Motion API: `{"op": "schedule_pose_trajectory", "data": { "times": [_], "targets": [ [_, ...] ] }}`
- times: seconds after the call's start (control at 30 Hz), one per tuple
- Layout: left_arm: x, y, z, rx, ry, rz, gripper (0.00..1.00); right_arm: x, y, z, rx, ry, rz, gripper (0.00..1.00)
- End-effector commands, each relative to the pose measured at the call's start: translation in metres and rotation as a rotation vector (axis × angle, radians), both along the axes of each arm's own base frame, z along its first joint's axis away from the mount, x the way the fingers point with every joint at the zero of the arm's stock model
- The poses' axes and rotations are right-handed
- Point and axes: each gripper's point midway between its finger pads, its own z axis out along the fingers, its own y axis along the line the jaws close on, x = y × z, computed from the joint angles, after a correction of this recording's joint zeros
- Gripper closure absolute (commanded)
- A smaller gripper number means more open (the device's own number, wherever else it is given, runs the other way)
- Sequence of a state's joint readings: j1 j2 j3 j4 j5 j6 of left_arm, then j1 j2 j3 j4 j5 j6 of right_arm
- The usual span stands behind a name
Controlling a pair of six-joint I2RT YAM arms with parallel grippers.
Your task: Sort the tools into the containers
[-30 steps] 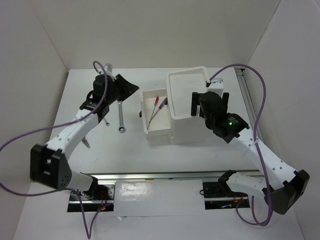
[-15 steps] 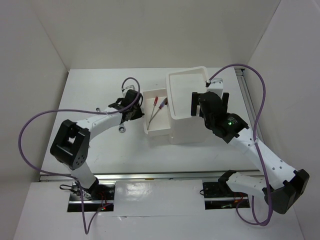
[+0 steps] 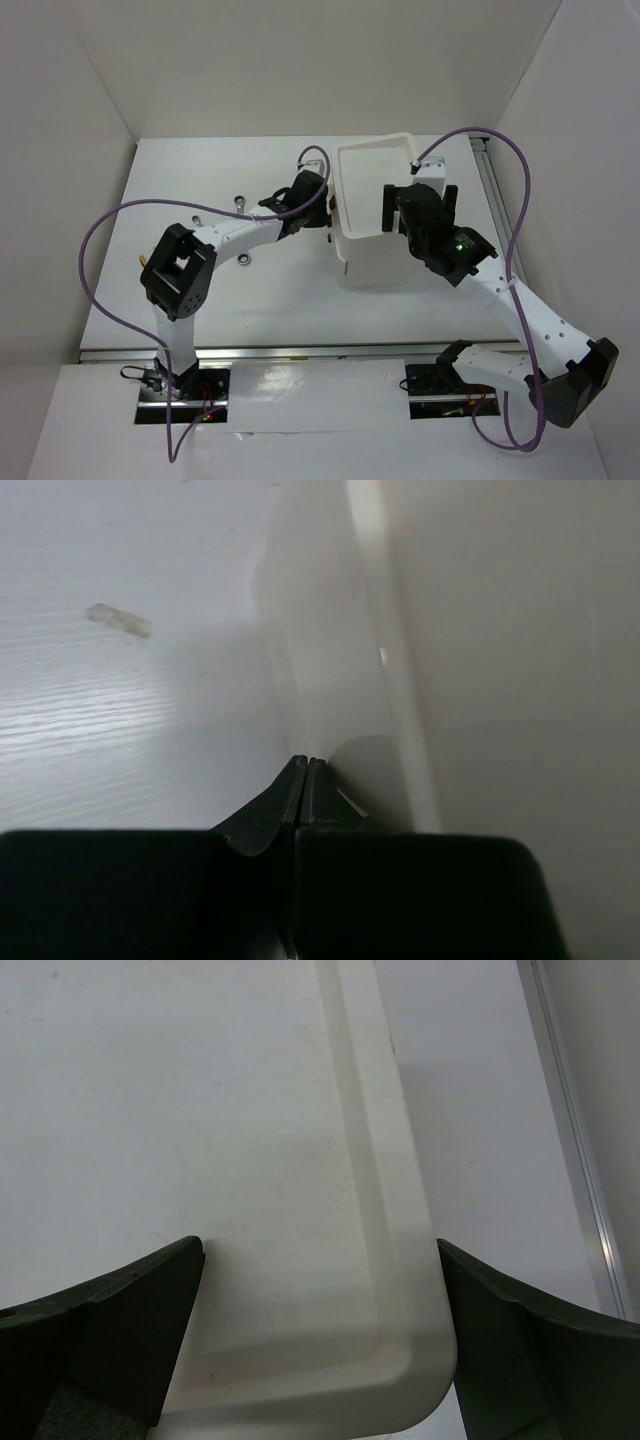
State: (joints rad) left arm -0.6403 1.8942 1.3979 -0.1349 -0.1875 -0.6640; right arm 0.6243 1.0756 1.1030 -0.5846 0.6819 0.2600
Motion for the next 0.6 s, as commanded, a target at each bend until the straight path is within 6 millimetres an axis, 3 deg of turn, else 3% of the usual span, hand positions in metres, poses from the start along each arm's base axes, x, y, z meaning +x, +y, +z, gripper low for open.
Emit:
{"op": "schedule_pose_trajectory", "data": {
  "times": [0.0,0.07,0.17,0.2,0.27,0.3,0.33,0.37,0.4,0.47,0.57],
  "targets": [
    [-0.001,-0.055,0.034,-0.168,-0.074,-0.083,0.92,-0.002,0.005,-0.006,-0.018,0.014,0.024,0.00],
    [-0.008,-0.059,0.035,-0.187,-0.060,-0.078,0.92,-0.001,0.006,-0.009,-0.025,0.023,0.024,0.00],
    [-0.012,-0.019,0.015,-0.123,0.012,0.085,0.89,-0.001,0.006,-0.009,-0.025,0.023,0.024,0.00],
    [-0.012,0.012,-0.006,-0.087,0.053,0.175,0.74,-0.001,0.006,-0.009,-0.025,0.023,0.024,0.00],
    [-0.013,0.038,-0.008,-0.174,0.086,0.270,0.62,-0.001,0.006,-0.009,-0.016,0.022,0.020,0.00],
    [-0.027,0.062,-0.039,-0.197,0.165,0.295,0.54,-0.002,0.005,-0.006,-0.010,0.013,0.020,0.00],
    [-0.029,0.066,-0.043,-0.265,0.175,0.298,0.43,-0.002,0.007,-0.006,-0.005,0.017,0.030,0.00],
    [-0.017,0.061,-0.029,-0.392,0.108,0.270,0.25,-0.003,0.007,-0.004,0.001,0.010,0.030,0.00],
    [-0.041,0.058,-0.051,-0.468,0.193,0.202,0.21,-0.004,0.006,-0.001,0.006,0.002,0.030,0.00],
    [-0.038,0.061,-0.057,-0.632,0.216,0.207,0.18,-0.004,0.009,0.001,0.026,-0.013,0.042,0.00],
    [-0.048,0.045,-0.062,-0.888,0.227,0.105,0.18,-0.003,0.011,0.002,0.028,-0.016,0.056,0.00]
  ]
}}
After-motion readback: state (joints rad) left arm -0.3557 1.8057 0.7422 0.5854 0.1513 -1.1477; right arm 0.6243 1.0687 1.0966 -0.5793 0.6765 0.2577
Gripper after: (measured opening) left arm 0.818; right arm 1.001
